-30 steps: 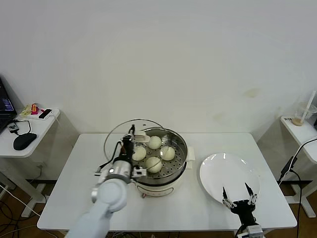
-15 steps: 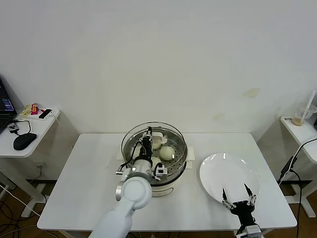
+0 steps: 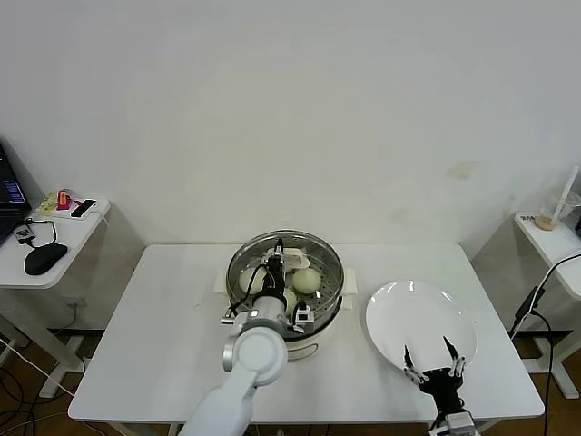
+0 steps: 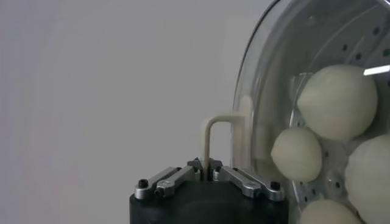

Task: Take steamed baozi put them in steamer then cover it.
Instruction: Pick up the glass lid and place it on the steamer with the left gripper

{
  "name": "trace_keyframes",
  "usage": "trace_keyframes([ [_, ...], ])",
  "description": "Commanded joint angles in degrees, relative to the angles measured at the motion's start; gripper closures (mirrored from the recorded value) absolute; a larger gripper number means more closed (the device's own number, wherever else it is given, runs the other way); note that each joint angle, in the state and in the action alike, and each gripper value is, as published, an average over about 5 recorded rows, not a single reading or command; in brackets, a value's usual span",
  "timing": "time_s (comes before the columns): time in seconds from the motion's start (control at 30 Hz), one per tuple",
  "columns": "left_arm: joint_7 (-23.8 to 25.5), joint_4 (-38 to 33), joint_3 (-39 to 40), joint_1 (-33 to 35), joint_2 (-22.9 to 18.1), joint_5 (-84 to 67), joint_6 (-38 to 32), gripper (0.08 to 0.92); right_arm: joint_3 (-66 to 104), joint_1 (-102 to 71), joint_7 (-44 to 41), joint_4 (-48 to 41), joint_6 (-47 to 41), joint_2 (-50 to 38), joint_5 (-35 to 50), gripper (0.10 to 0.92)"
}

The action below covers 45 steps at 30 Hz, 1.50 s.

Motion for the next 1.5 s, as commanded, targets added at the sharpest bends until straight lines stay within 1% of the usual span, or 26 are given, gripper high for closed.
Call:
trace_keyframes([
  [0.03,0.0,0.8,0.0,0.4,-1.0,1.2,0.0,0.863,-0.1,0.0,0.1,-0.4,0.3,0.0,-0.1,0.203],
  [0.7,-1.9,2.0,-1.9,1.7,-1.9,1.5,-0.8,0.863,-0.6,-0.1,0.0,-0.4,0.5,-0.3,-0.6,0.203],
  [0.93,-2.6,0.1,-2.1,2.8,-2.1,1.6,-1.1,0.863,-0.8,-0.2,-0.1,-0.3,0.6,-0.4,-0.7,0.203],
  [1.0,-2.5,-1.0,-2.1,3.3,-1.9,1.5,-1.0,0.847,-0.8,-0.2,-0.1,-0.3,0.6,-0.3,-0.7,0.203],
  [1.13,-2.3,-3.9,-2.0,5.2,-1.3,1.1,-1.1,0.754,-1.0,-0.3,-0.1,-0.3,0.6,-0.2,-1.0,0.203],
  [1.3,-3.1,-8.9,-2.0,9.3,-0.2,0.4,-1.9,0.607,-1.2,-0.6,-0.1,0.0,0.6,-0.2,-1.2,0.203],
  [1.5,-5.3,-17.8,-2.1,15.4,3.0,-5.2,-3.2,0.434,-1.2,-0.8,0.0,-0.2,0.7,-0.4,-1.1,0.203],
])
